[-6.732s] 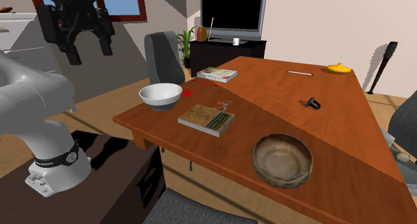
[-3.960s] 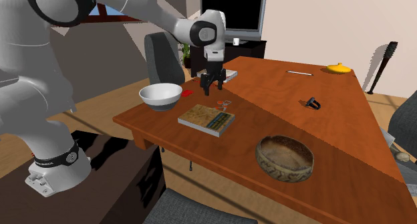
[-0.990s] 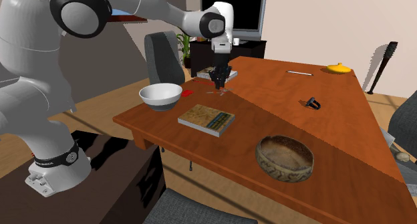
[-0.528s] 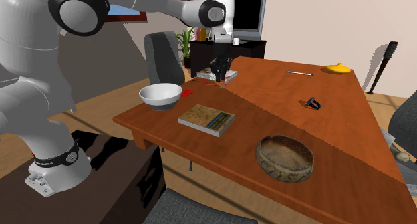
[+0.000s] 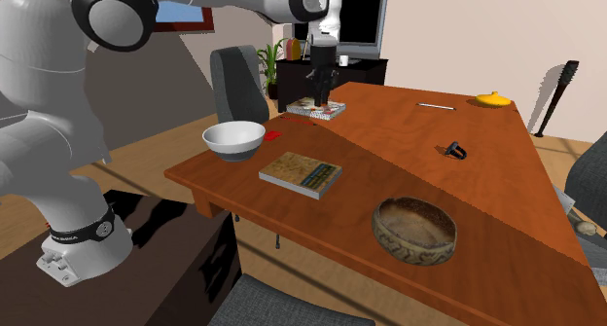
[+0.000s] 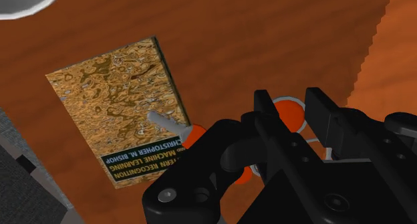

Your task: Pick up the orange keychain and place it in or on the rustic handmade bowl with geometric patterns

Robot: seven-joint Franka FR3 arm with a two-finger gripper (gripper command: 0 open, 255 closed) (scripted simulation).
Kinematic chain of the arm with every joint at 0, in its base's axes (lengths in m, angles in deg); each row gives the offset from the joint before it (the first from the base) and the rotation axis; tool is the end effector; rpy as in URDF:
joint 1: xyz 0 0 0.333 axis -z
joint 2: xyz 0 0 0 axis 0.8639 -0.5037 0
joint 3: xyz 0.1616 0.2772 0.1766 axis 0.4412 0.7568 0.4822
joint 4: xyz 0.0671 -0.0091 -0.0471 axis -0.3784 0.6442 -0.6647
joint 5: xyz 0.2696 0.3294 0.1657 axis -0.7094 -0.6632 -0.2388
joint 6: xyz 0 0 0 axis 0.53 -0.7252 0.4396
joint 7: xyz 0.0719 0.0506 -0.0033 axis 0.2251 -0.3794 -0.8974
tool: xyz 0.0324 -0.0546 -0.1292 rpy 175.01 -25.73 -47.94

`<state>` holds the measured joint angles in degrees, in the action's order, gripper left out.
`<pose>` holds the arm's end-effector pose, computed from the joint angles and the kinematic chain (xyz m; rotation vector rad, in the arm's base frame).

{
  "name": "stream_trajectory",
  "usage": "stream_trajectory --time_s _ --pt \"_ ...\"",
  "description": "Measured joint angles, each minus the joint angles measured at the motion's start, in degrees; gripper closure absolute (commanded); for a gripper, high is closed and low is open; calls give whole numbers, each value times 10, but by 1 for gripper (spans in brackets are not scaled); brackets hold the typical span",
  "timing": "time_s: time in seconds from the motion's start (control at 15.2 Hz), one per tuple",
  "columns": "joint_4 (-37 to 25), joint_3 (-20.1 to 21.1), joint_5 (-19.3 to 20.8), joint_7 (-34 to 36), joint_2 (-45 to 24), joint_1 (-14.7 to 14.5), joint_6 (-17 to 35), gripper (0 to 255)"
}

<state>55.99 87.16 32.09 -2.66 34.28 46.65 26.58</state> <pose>0.5697 0.5048 0.4937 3.0215 -0.8574 -0.0153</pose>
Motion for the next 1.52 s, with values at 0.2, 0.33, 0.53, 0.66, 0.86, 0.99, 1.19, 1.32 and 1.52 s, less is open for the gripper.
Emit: stream_trajectory --time_s 0.2,0.33,0.53,0.66,0.86,0.99,1.19,1.32,1.52 --pt "-3 -1 -6 -15 10 13 -11 255" --pt "-3 -5 -8 -36 10 30 -10 255" --pt "10 -11 -16 -72 22 63 -6 255" --pt "8 -18 -18 -99 22 83 -7 255" --pt "-3 -27 -20 -136 19 108 -13 255" --pt "-5 -32 -22 -157 20 125 -14 255" --pt "-21 -42 -21 -192 11 147 -20 255" --pt "-30 -48 -20 -213 5 161 -22 255" --pt "-50 -58 -18 -249 -9 182 -28 255"
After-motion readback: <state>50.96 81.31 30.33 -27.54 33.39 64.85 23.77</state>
